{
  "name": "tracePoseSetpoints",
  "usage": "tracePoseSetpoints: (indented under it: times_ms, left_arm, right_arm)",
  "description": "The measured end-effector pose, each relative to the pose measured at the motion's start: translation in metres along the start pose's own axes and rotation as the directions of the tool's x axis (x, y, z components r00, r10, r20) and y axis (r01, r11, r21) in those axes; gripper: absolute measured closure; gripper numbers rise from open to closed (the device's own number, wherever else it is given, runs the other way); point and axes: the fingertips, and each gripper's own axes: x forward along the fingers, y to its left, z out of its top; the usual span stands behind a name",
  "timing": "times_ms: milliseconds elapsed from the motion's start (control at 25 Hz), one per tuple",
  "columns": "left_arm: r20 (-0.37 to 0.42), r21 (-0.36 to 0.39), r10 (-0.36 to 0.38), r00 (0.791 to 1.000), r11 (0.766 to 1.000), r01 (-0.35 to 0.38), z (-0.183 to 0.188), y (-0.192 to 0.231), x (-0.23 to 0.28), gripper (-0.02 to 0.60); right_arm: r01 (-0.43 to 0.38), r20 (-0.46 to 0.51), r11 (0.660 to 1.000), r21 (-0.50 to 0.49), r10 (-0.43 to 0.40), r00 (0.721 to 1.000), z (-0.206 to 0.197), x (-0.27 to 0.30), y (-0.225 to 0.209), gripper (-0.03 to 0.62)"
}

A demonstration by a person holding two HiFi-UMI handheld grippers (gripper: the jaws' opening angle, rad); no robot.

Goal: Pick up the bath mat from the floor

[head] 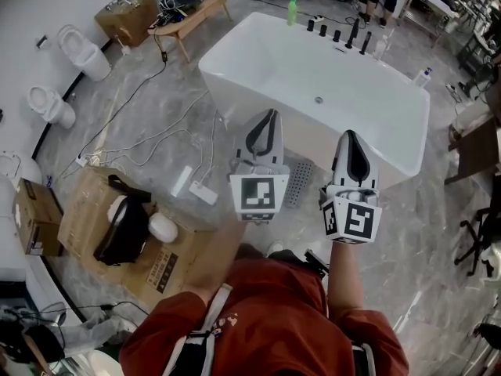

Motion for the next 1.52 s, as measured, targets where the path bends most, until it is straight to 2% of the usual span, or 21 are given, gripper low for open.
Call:
tracePoseSetpoints:
  times_ms: [240,480,880,1160,1520]
  left_arm:
    - [-0.025,0.001,0.022,0.999,1.0,-0.022,-0.007,-0.002,0.016,0.565]
    - [-0.028,0.043,0.023,0.999,0.999,-0.021,-0.01,-0.005,0.029,0.565]
    - [-0.003,0.015,-0.018,1.0,1.0,0.018,-0.014,0.008,0.05,0.563]
    - [0.031,0.003,-0.033,0.999,0.999,0.033,-0.019,0.051,0.069,0.565]
    - [0.049,-0.014,-0.1,0.994,0.995,0.101,-0.037,0.106,0.103,0.565]
  right_arm:
    - [-0.012,0.005,1.0,0.002,0.012,1.0,-0.004,0.012,-0.018,0.58]
    - [-0.006,-0.01,1.0,0.01,0.006,1.0,-0.014,0.022,-0.028,0.58]
    - [0.018,-0.022,1.0,-0.009,-0.018,1.0,-0.023,0.044,-0.022,0.58]
    - [0.029,-0.017,0.999,-0.019,-0.029,0.999,-0.027,0.08,0.008,0.58]
    - [0.092,-0.032,0.994,-0.054,-0.094,0.995,-0.041,0.134,0.044,0.58]
